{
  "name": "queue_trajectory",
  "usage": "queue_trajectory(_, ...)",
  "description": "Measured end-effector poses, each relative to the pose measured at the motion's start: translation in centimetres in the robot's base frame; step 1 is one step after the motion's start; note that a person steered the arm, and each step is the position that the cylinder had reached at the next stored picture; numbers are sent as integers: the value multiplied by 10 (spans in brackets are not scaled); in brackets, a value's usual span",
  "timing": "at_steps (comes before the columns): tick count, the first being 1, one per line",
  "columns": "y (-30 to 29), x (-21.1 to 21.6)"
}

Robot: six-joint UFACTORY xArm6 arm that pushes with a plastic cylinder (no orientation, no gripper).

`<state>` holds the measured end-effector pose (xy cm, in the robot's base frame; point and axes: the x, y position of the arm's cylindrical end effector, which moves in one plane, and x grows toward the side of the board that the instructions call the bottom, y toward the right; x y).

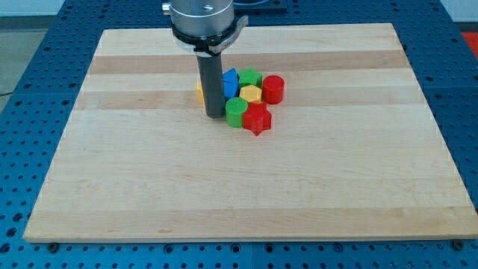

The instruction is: Put the yellow heart left of the blue cube

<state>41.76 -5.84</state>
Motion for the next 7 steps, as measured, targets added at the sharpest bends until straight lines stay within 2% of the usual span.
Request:
queue_trajectory(2, -68, 0)
queue_trajectory(4, -52, -44)
queue_trajectory(6, -38, -48)
queue_trajectory(7, -69, -45)
